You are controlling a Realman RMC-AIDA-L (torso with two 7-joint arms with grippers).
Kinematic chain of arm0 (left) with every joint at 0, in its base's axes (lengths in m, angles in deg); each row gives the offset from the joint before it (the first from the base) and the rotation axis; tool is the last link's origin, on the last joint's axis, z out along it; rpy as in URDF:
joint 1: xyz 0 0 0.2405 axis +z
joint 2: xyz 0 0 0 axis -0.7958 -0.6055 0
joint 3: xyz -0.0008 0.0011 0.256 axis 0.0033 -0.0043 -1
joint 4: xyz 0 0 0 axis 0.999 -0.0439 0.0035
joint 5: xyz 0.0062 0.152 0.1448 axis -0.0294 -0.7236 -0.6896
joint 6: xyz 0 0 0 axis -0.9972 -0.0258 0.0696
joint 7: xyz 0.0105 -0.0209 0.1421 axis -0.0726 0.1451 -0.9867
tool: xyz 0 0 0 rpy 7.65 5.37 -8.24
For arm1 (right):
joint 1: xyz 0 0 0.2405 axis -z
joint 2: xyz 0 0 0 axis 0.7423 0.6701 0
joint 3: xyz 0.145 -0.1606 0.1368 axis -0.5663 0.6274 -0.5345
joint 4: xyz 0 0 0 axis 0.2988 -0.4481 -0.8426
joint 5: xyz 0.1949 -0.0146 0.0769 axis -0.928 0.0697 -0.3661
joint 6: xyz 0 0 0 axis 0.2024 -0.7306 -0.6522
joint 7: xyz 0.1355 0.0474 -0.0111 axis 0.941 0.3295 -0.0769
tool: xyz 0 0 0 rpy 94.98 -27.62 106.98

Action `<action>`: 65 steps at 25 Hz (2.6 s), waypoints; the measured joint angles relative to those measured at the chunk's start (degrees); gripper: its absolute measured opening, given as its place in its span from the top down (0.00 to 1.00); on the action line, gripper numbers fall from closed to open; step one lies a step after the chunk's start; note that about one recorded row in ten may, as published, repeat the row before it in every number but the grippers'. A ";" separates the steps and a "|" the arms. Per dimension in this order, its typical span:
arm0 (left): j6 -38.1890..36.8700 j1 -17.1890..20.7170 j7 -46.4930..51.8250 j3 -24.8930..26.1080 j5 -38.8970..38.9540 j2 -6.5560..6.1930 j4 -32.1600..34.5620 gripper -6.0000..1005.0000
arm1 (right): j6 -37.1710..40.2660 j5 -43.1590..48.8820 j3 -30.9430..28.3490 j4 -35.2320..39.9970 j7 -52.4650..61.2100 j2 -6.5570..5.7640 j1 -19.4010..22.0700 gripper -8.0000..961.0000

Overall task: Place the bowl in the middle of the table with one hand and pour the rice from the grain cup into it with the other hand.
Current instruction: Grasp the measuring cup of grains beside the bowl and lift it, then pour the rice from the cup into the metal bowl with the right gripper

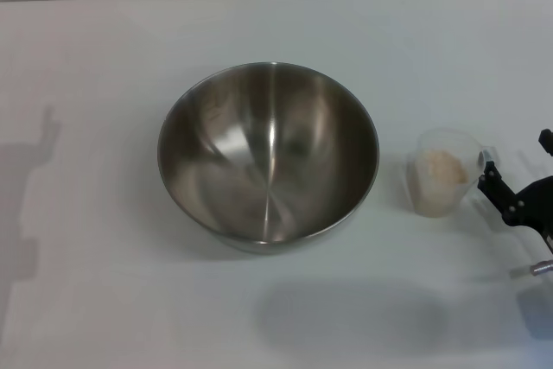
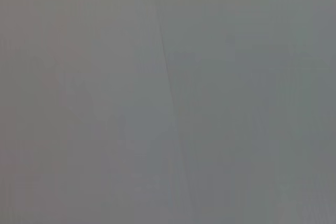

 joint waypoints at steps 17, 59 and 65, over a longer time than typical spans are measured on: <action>0.00 -0.53 0.87 -0.30 0.04 0.00 0.81 0.19 | -1.29 0.31 0.07 -0.27 -0.11 0.09 -0.88 0.60; 0.72 -1.44 1.28 -1.07 0.04 0.27 2.23 0.19 | 14.39 7.93 -0.35 -1.90 -38.12 -0.02 -14.95 0.98; 0.94 -1.70 1.33 -1.13 0.04 0.27 2.21 0.19 | 12.21 8.66 -0.36 -8.20 -66.69 0.16 -14.63 0.98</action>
